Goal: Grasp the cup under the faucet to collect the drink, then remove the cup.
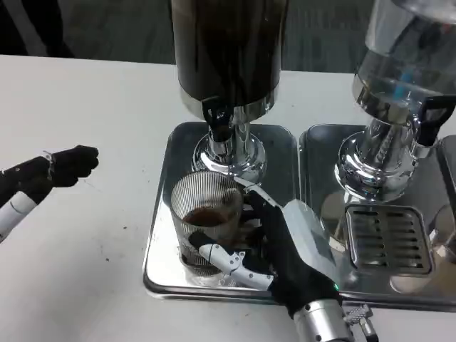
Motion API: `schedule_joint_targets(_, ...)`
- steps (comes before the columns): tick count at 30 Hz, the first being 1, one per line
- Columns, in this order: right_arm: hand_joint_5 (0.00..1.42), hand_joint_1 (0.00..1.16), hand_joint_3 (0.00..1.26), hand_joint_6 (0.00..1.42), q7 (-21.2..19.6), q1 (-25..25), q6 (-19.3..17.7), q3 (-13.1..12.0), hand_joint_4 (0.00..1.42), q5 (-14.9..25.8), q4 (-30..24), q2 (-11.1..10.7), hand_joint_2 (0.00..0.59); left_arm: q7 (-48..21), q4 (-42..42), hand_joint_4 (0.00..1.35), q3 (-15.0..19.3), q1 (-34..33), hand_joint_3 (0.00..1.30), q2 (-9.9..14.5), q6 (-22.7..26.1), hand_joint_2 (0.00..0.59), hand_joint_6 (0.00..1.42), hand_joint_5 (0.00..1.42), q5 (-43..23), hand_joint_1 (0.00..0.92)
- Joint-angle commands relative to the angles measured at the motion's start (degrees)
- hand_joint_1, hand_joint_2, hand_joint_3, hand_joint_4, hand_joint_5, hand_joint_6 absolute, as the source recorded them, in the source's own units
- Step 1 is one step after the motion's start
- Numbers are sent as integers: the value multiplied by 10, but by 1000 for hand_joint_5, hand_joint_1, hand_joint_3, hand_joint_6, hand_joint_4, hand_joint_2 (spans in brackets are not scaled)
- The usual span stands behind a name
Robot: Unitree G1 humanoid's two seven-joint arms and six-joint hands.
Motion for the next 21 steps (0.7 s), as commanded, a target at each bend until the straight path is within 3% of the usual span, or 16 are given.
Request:
schedule_joint_targets(1, 464, 507, 290, 675, -12, 8, -13, -7, 365, 3, -11, 0, 233, -3, 7, 222, -3, -8, 249, 4, 0, 153, 196, 197, -1, 0)
schedule_joint_targets(21, 499, 516, 326, 707, -29, 27, -36, -23, 395, 5, -19, 1, 246, -6, 21, 222, -5, -18, 247, 3, -2, 154, 196, 197, -2, 0)
